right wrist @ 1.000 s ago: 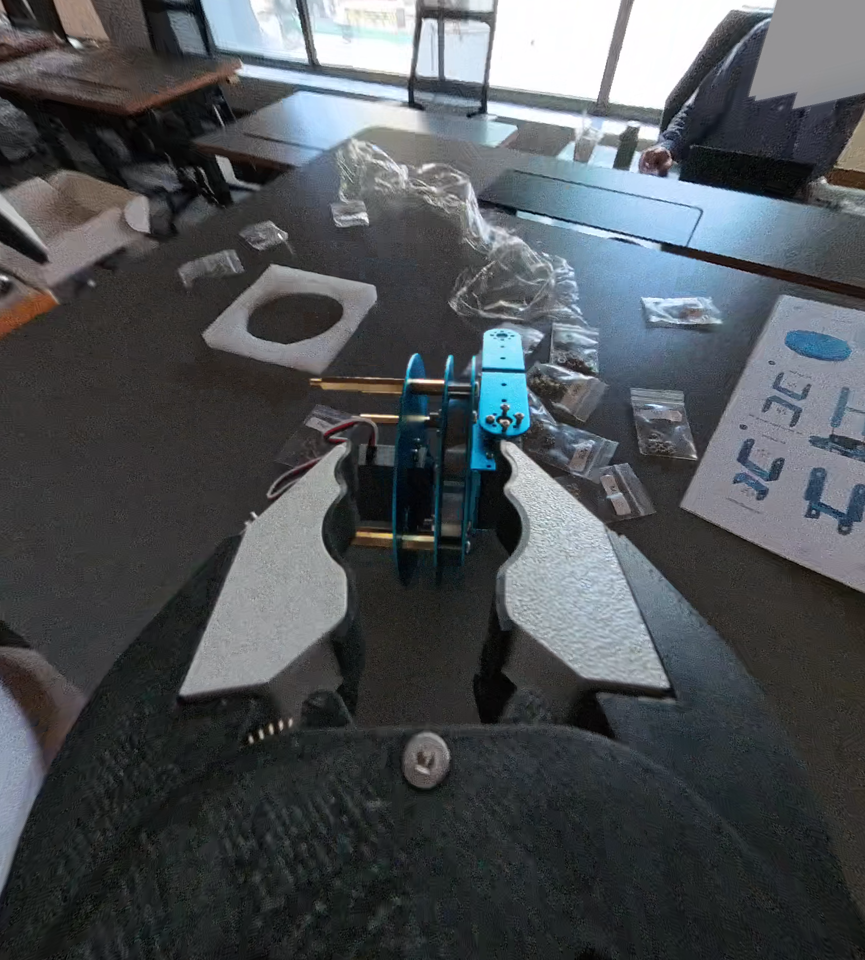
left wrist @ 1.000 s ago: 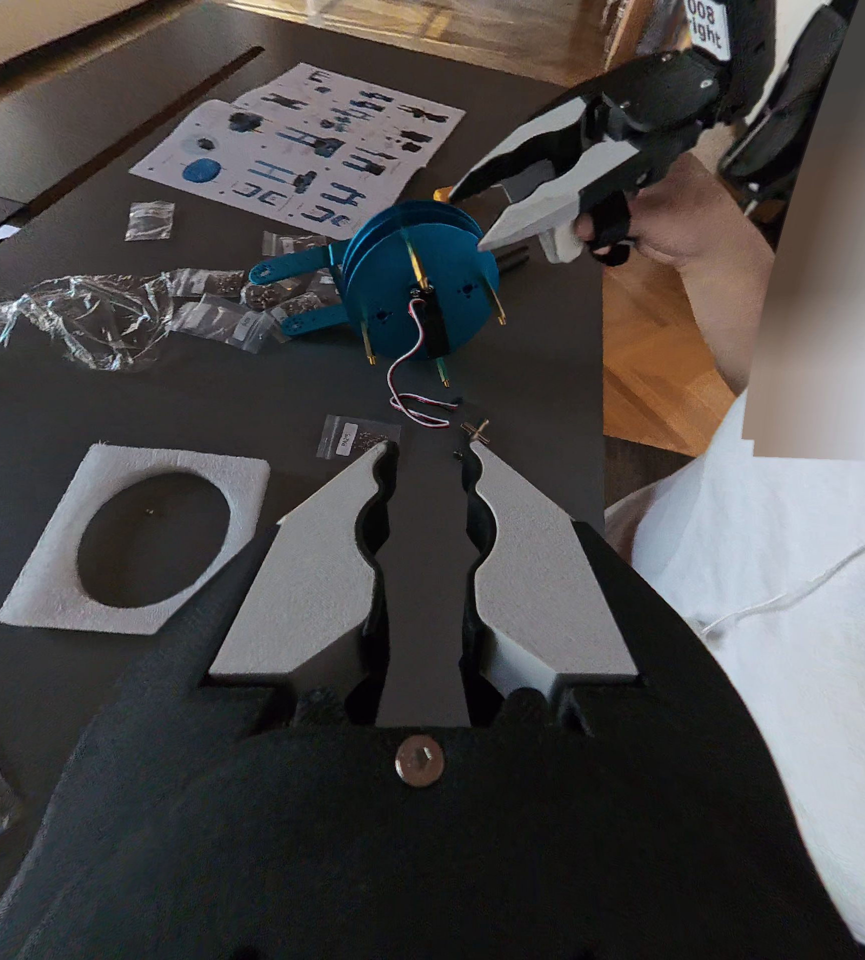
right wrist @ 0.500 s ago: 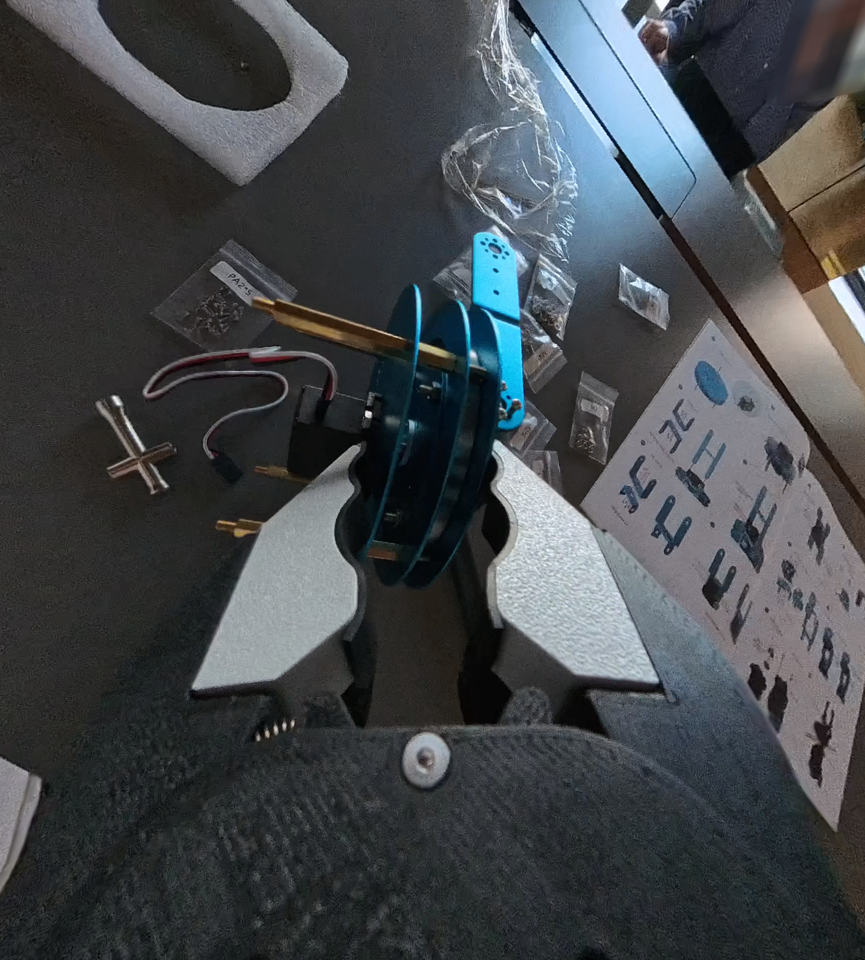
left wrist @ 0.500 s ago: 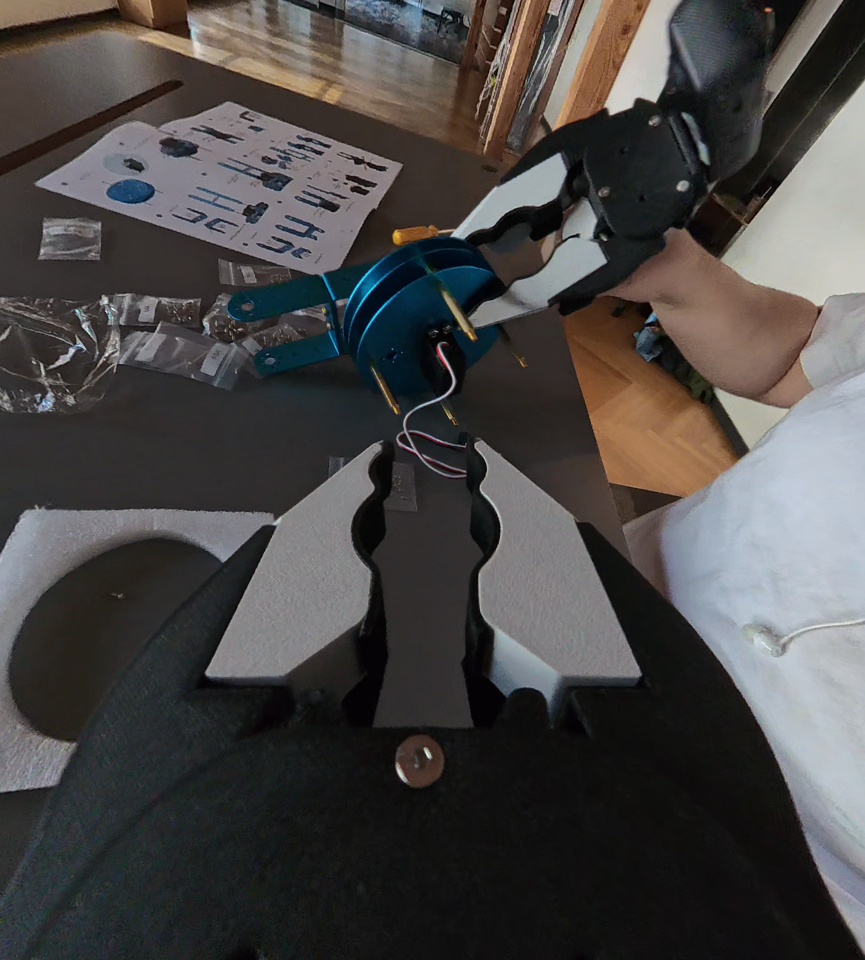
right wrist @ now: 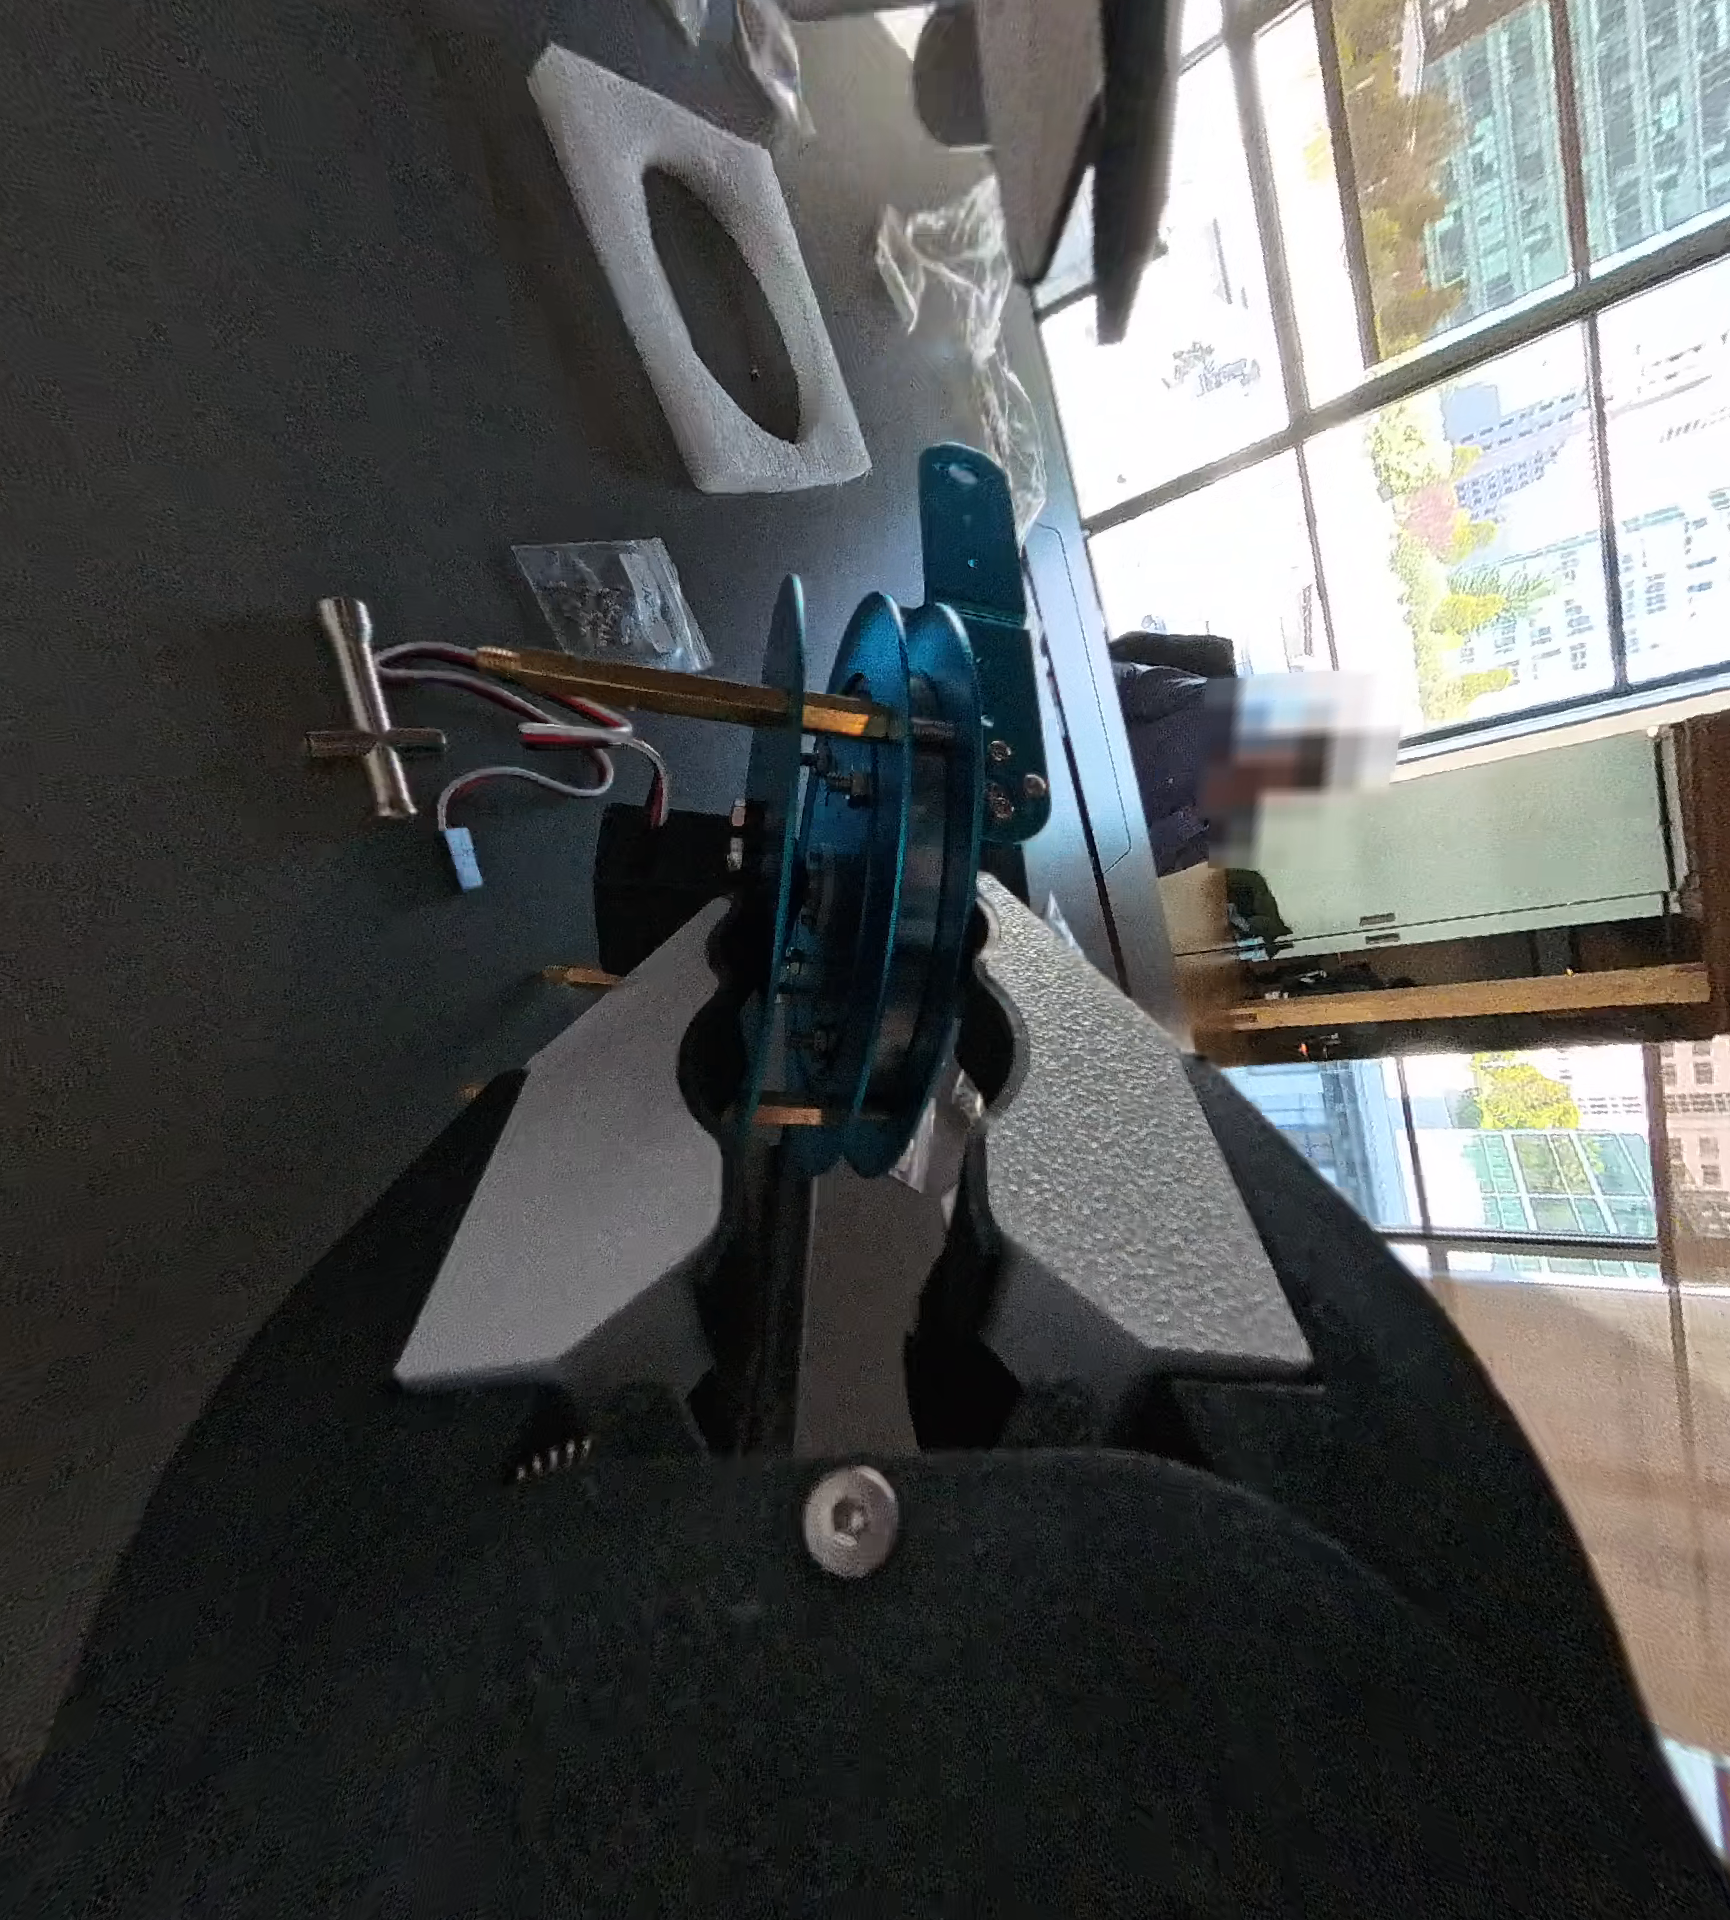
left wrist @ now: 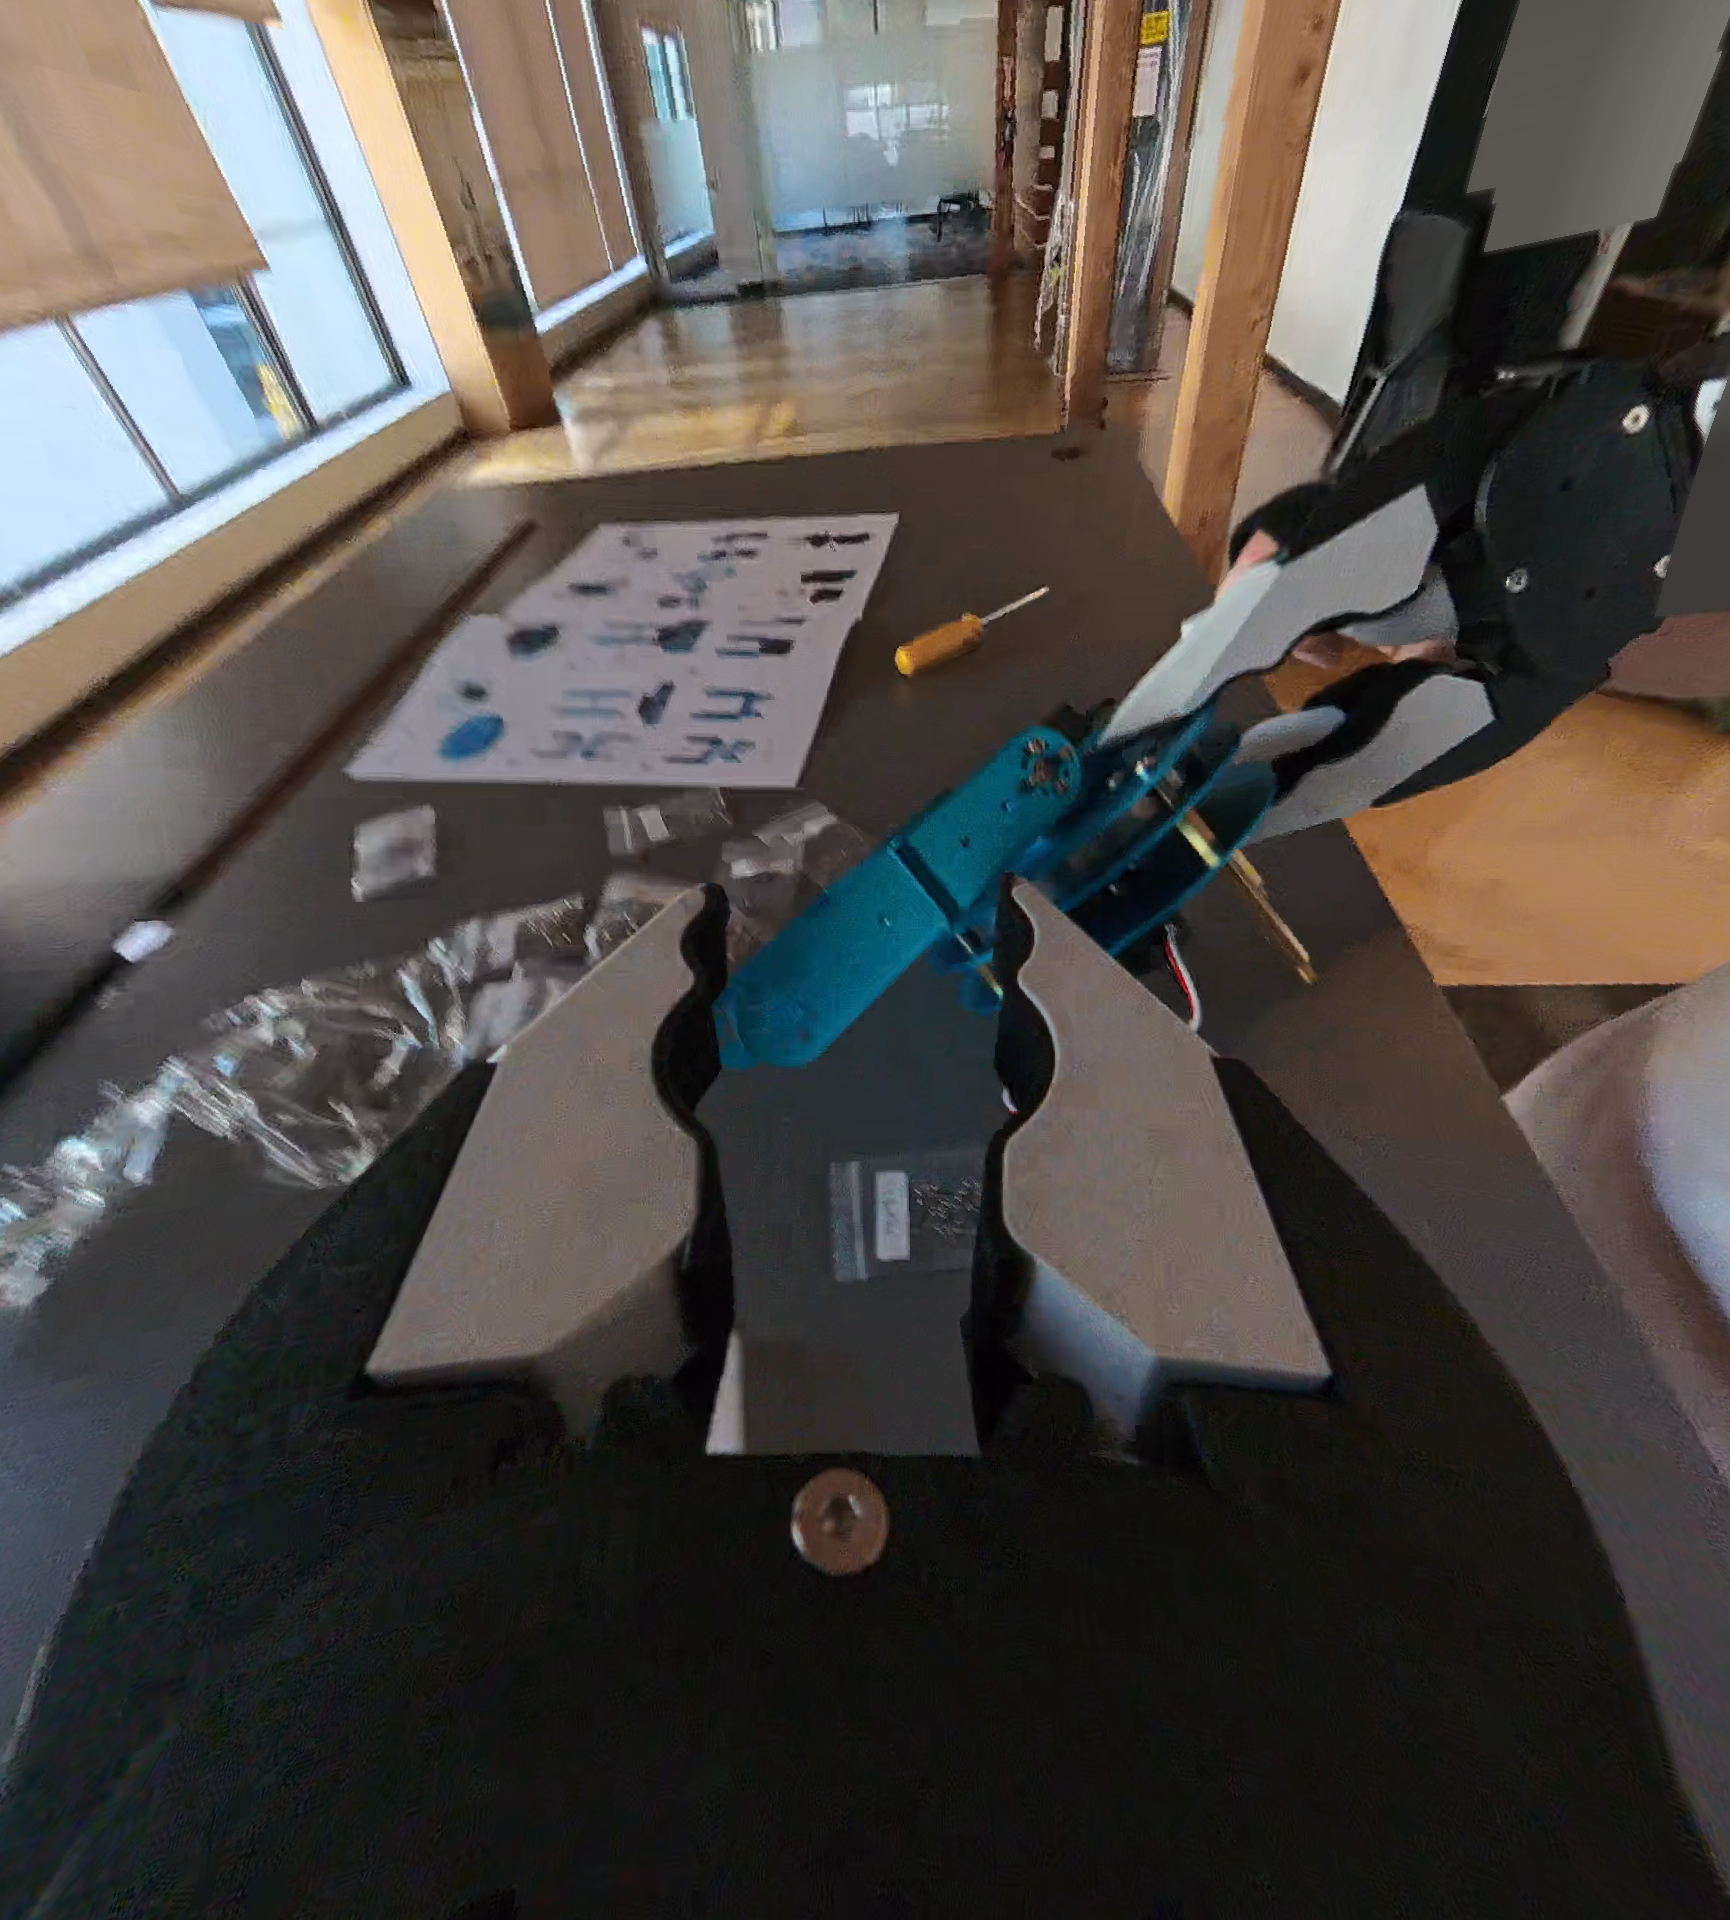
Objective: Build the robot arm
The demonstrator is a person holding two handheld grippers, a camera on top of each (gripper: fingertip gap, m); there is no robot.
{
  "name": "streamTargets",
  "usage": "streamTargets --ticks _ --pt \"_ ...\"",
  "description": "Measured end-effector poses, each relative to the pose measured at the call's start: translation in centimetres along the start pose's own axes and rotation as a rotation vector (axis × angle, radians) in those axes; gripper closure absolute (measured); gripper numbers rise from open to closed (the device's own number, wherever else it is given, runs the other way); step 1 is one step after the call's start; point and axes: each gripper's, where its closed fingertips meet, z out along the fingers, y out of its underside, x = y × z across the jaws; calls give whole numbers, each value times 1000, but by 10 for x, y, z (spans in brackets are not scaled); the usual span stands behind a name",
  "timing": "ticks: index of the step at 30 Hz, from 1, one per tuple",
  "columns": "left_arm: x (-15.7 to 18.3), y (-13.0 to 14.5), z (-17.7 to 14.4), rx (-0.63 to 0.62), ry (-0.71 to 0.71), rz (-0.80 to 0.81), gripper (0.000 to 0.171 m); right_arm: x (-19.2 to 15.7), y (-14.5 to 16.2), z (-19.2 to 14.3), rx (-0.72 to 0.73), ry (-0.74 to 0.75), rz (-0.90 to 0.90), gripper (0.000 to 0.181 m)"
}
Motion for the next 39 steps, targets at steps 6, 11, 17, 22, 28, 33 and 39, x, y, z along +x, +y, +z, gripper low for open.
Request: streamTargets --ticks 6,11,17,22,28,33,39 --pt "16 -4 35 -418 377 -55 88 -10 -6 -10 137 77 -195 147" --pt "42 25 49 -772 642 -135 81 -16 -7 -15 211 120 -265 147" --pt "60 52 59 -881 662 -110 91 -15 -2 -17 247 156 -247 147" --pt "62 50 51 -903 645 -181 99 -13 -2 -16 294 169 -285 147" --pt "61 37 -11 -905 444 -213 104 -7 -53 -6 470 196 -410 146" --pt "61 40 -82 -926 221 -275 106 -14 -117 15 669 226 -509 146" --pt "71 56 -135 -938 61 -381 105 -34 -164 34 843 190 -560 146"
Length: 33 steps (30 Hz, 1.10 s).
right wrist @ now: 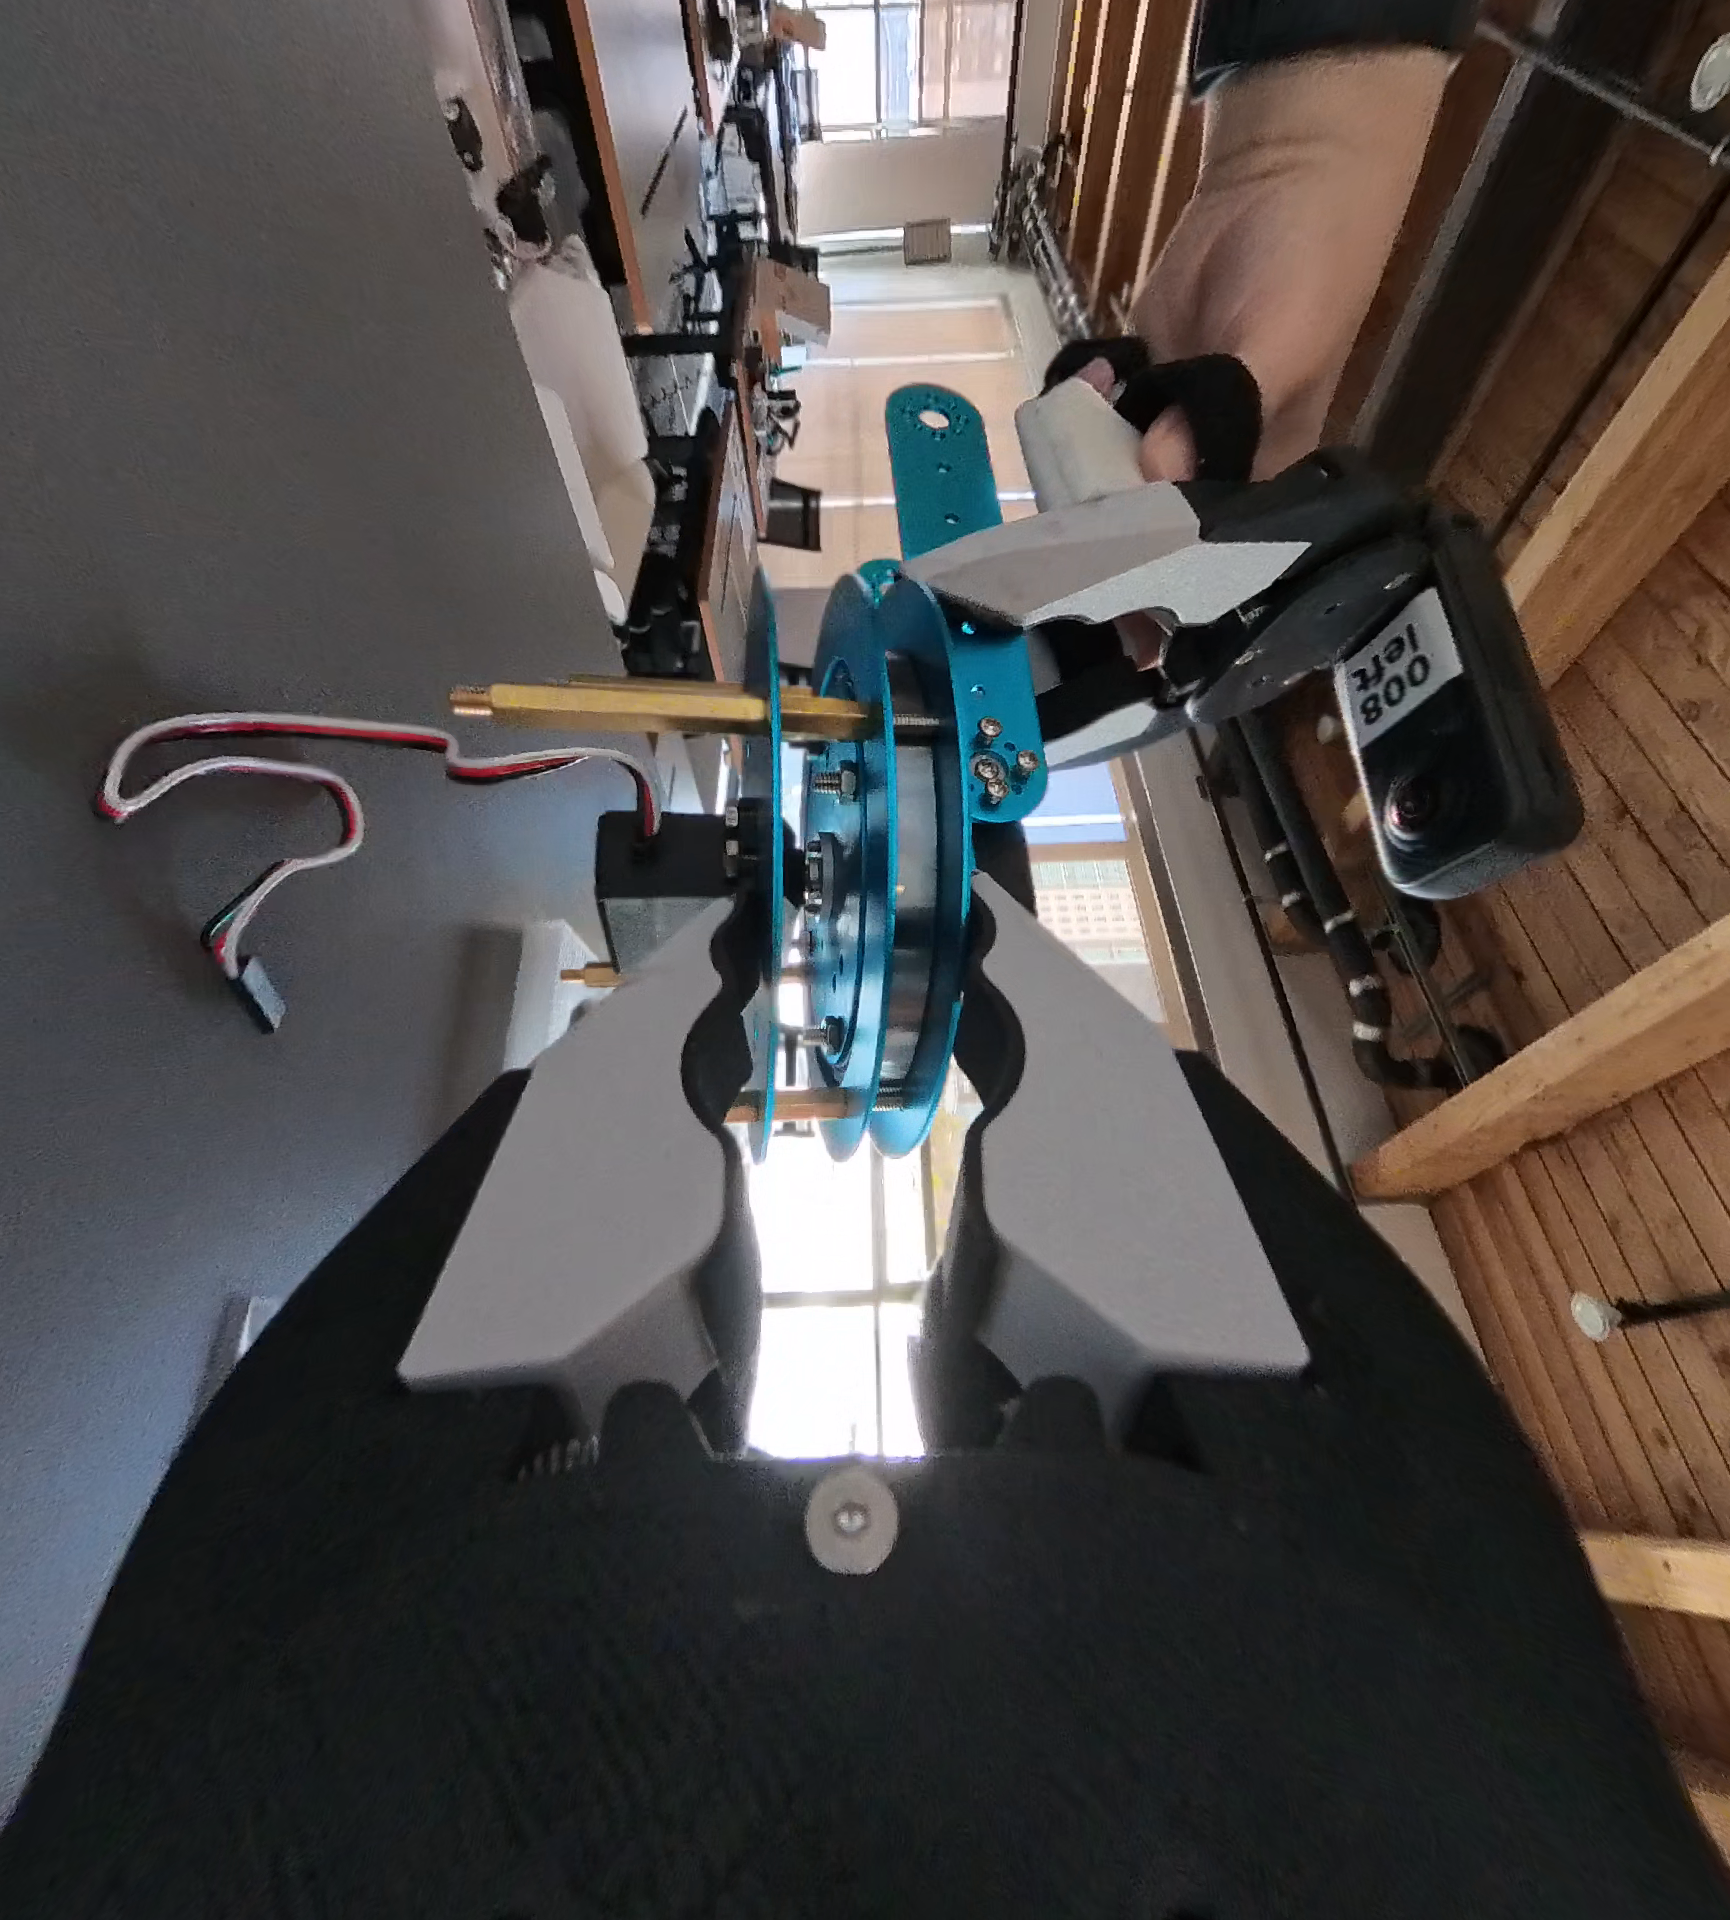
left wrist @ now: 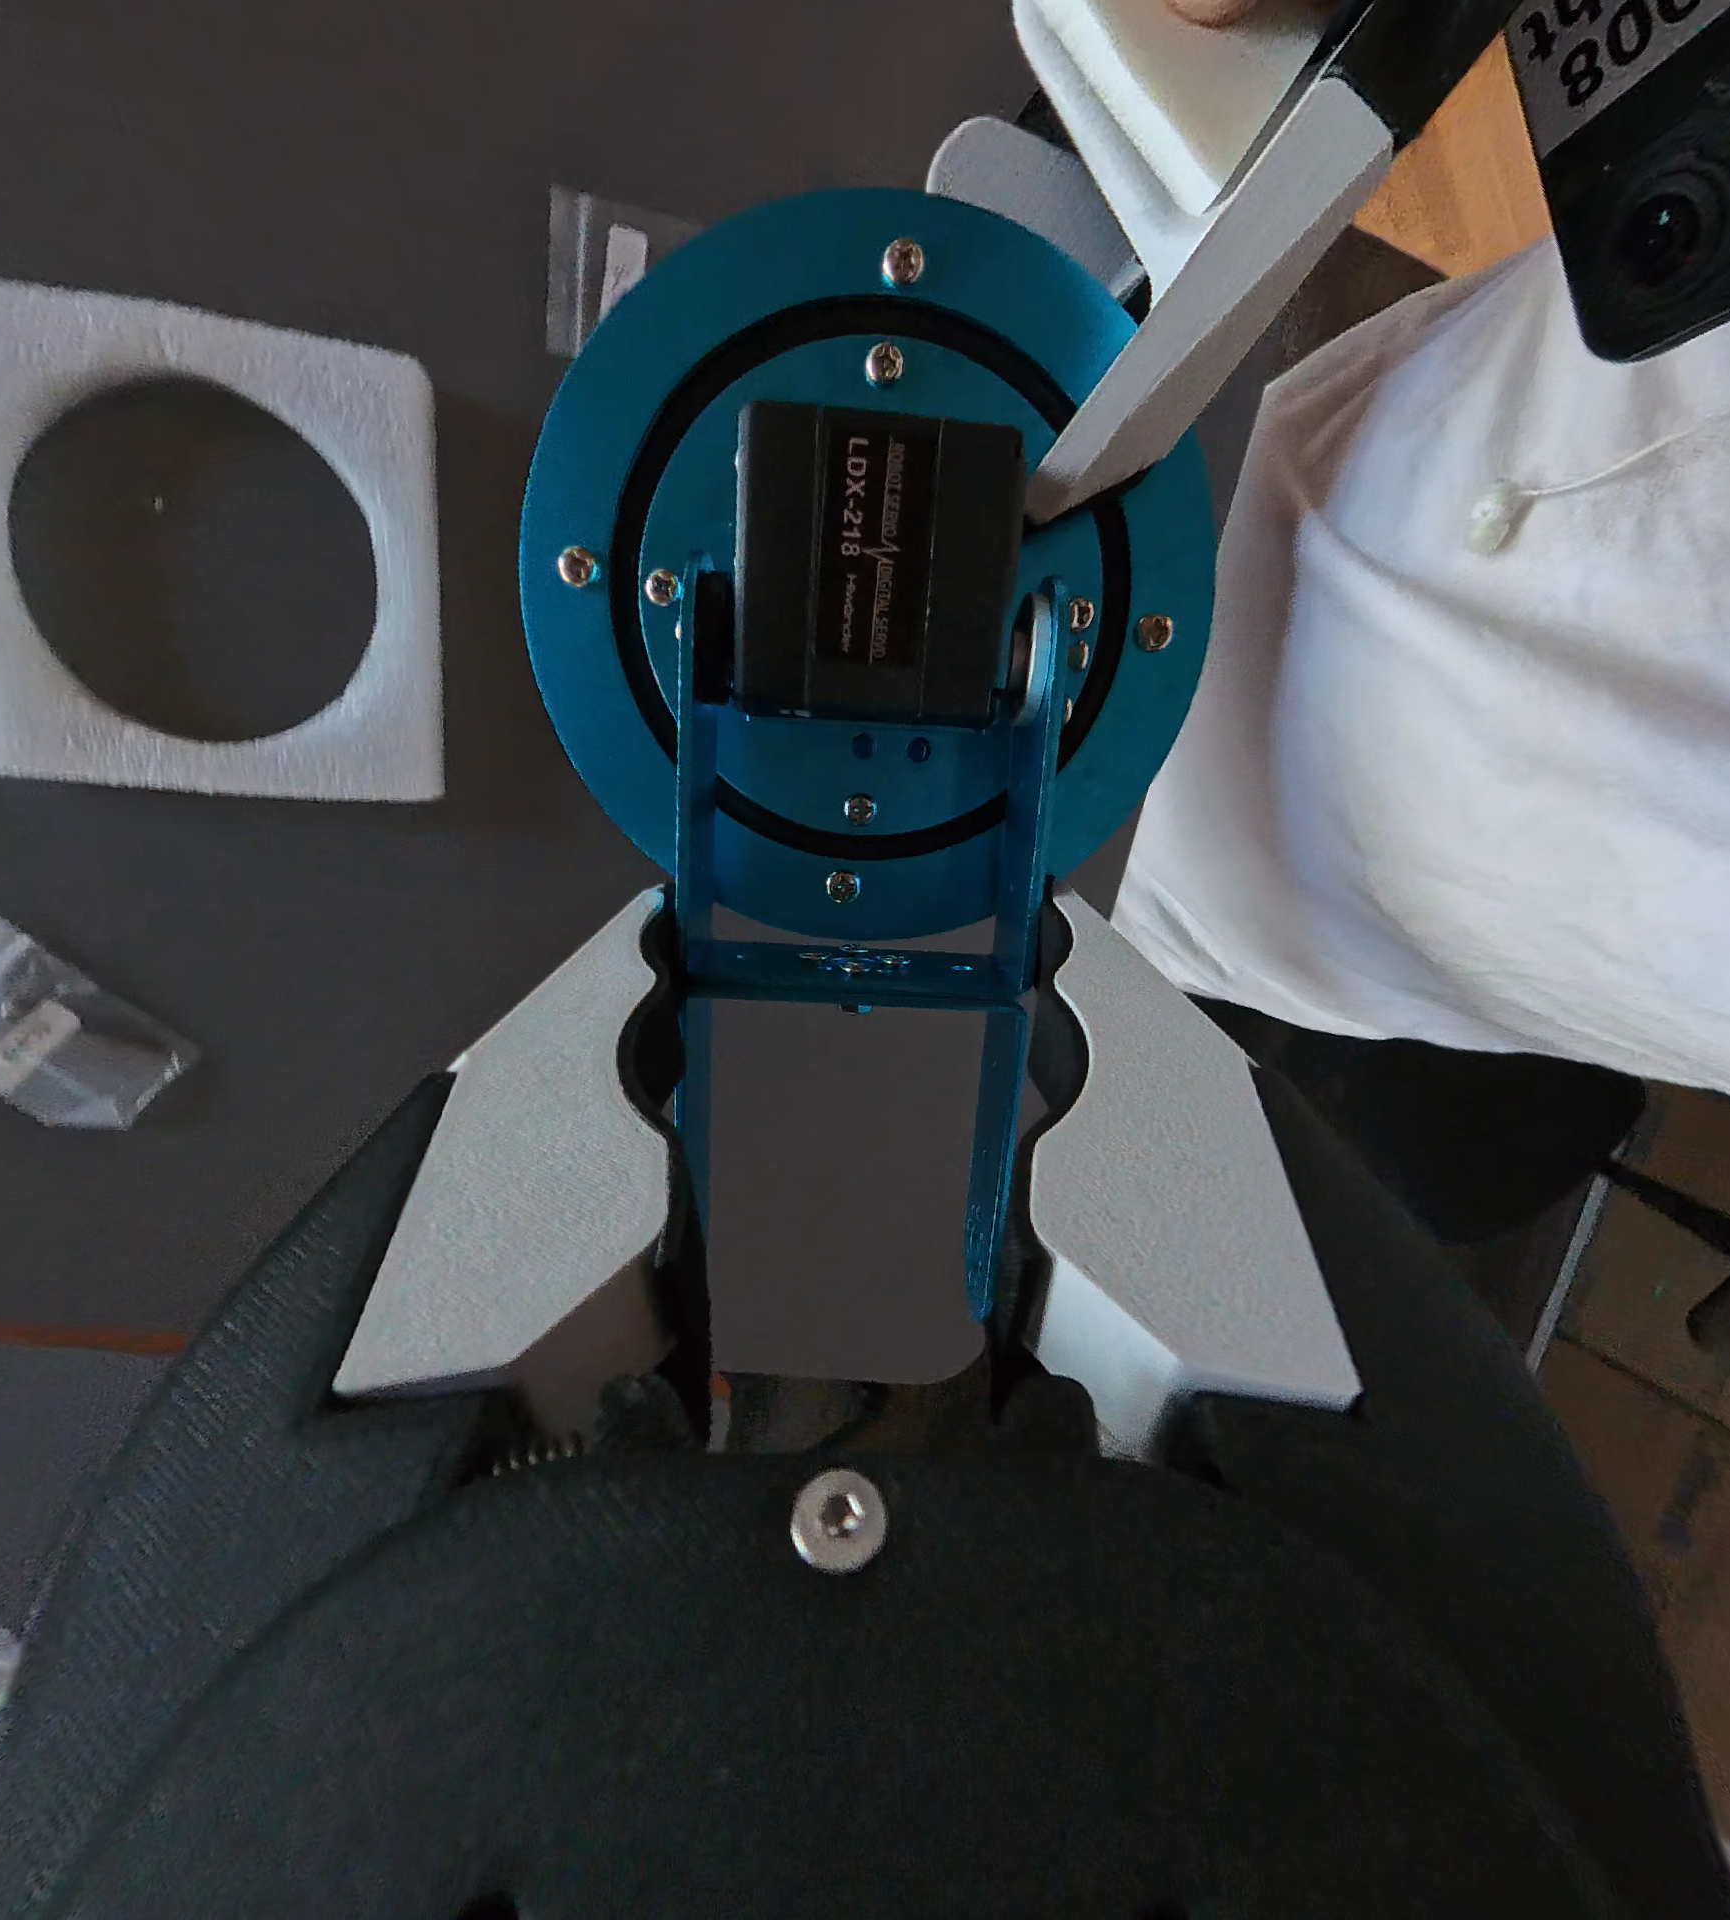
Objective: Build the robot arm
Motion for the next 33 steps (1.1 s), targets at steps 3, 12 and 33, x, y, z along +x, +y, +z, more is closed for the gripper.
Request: streamTargets --ticks 3,12,33 --pt "1 24 -15 37 -24 -81 105 4 -12 23 73 -9 4 146" --pt "11 67 -27 62 -62 -209 105 1 -46 61 193 1 56 146" --pt "-30 25 24 36 34 16 105 -42 -2 27 -27 -31 99 147"
